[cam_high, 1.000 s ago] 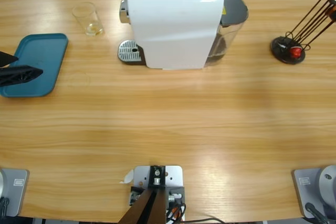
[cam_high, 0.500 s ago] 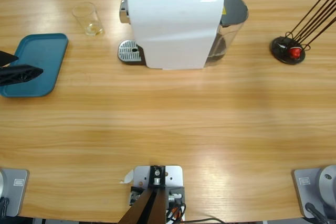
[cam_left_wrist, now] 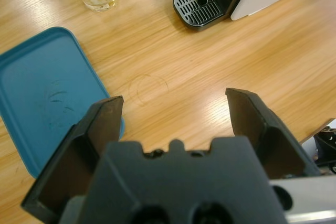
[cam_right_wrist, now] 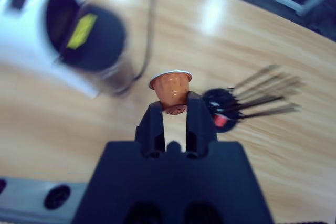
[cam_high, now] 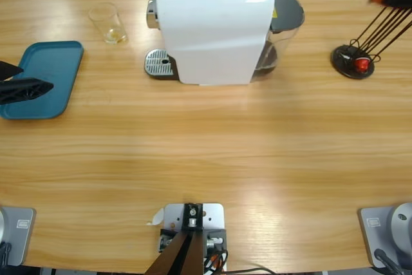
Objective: Pour coffee
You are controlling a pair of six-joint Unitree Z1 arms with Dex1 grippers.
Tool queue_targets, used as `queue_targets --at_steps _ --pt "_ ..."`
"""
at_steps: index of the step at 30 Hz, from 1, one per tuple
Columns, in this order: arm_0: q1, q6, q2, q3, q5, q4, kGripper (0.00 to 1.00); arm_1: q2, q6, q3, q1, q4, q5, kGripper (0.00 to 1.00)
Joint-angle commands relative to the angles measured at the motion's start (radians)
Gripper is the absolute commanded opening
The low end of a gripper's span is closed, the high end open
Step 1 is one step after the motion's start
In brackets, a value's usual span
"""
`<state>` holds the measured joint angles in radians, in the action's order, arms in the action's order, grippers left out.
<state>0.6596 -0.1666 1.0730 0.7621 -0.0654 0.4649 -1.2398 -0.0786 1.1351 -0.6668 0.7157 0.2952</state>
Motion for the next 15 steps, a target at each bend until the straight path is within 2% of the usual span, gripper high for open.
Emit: queue_targets --at_steps 1,6,15 --pt "0.009 0.009 0.016 -0.037 0.021 -0.011 0.835 0.097 0.019 0.11 -0.126 0.157 -0.03 0.0" --pt "0.009 0.009 0.016 -0.037 0.021 -0.011 0.835 0.06 0.083 0.252 -0.138 0.225 -0.088 0.0" --pt "0.009 0.009 0.016 -0.038 0.021 -0.011 0.835 -0.2 0.214 0.495 -0.282 0.32 -0.194 0.0"
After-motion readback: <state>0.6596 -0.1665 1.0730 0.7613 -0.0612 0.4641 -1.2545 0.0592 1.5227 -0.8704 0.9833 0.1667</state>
